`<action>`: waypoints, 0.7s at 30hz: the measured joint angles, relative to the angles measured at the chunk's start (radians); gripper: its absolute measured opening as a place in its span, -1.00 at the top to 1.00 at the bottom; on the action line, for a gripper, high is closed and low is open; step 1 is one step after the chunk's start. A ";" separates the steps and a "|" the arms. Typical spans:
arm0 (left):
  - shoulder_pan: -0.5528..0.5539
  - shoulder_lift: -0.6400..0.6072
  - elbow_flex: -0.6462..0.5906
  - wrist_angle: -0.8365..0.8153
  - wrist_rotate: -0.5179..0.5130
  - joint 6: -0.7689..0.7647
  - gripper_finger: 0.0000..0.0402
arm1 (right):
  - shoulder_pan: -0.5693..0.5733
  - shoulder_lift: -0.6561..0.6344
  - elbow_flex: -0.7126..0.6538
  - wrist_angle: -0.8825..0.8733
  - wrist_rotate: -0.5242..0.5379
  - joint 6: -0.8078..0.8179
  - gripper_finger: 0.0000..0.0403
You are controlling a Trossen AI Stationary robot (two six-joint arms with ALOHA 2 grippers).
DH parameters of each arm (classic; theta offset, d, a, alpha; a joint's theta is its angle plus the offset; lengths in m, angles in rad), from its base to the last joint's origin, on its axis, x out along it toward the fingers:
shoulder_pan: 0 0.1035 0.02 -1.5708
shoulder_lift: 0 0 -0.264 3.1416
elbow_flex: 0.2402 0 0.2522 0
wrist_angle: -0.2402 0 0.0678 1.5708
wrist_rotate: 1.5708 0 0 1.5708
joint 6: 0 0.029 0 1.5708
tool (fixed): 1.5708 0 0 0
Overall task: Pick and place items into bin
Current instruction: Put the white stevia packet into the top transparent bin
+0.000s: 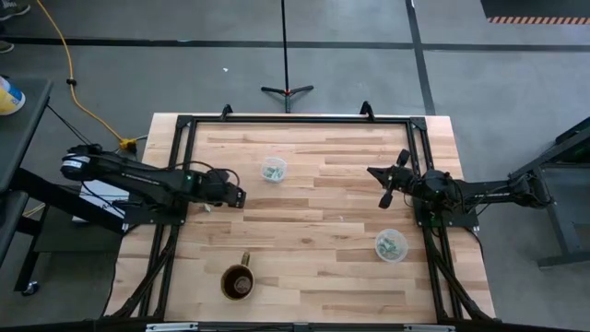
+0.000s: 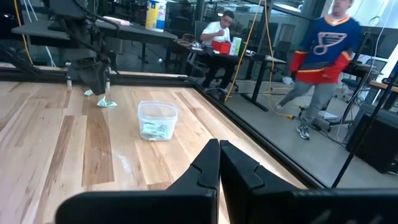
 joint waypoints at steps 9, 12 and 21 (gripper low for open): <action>0.000 0.006 -0.001 -0.100 -0.022 -0.118 -0.18 | 0.000 0.000 0.000 -0.013 -0.001 0.003 0.99; 0.000 0.006 -0.017 -0.088 -0.046 -0.135 -0.18 | 0.000 0.000 0.000 -0.015 -0.001 0.002 0.99; 0.000 0.061 -0.040 -0.062 -0.044 -0.180 -0.18 | 0.000 0.000 0.000 -0.021 -0.001 0.001 0.98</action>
